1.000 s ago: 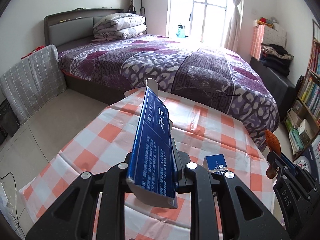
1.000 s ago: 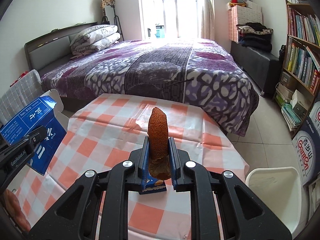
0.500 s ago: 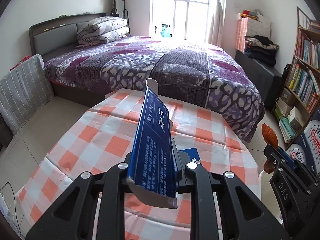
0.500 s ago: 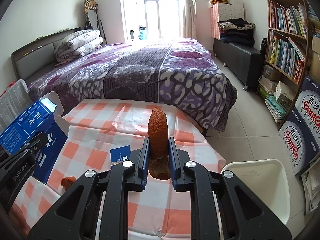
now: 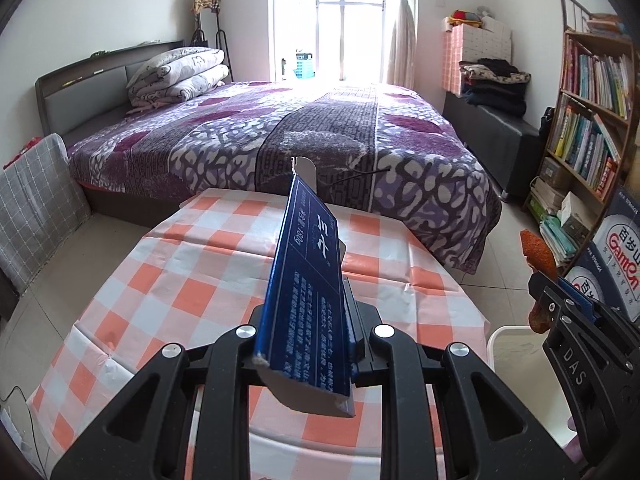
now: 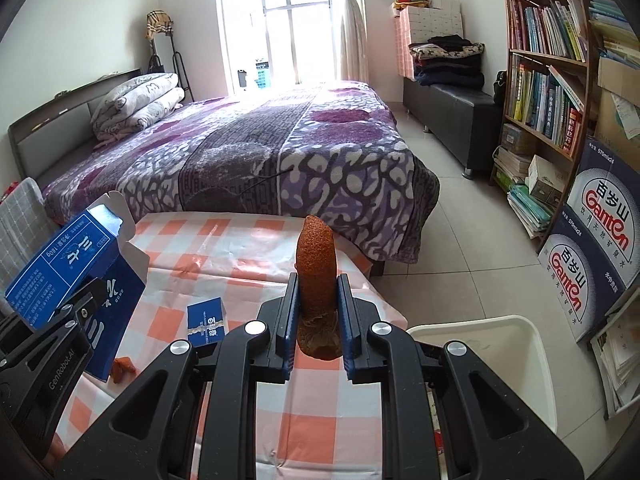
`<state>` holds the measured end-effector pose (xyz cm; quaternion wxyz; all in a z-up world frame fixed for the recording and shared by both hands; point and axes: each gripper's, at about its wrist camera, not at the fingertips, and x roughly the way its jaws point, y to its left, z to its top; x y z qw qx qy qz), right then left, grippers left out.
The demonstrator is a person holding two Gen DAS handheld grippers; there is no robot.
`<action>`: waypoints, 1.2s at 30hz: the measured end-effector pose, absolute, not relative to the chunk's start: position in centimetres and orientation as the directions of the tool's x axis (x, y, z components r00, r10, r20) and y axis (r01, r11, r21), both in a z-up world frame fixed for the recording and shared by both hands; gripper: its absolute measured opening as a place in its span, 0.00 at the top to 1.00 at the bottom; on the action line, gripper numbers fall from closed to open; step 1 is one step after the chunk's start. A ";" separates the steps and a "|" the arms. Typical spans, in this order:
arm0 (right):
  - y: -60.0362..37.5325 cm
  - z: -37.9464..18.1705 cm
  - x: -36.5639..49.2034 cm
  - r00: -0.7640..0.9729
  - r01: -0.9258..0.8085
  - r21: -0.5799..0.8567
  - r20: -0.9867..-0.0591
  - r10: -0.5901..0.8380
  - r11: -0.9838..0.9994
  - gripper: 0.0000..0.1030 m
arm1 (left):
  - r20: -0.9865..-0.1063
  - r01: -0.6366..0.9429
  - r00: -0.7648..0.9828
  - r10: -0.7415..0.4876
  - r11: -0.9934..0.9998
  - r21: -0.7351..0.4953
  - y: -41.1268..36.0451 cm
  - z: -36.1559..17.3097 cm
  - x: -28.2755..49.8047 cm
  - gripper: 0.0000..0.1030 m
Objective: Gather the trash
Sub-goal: 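Carry orange peel with right while left carries blue carton toward bin, then open right gripper to drop orange peel into white bin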
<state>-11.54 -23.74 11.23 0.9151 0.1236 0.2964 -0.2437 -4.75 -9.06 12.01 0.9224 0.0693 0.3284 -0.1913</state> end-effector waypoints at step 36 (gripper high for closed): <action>-37.0 11.0 -22.2 0.549 0.768 0.189 -0.686 -0.478 0.612 0.75 | -0.665 0.662 0.592 -0.455 0.745 0.079 -20.9 10.4 -14.5 0.78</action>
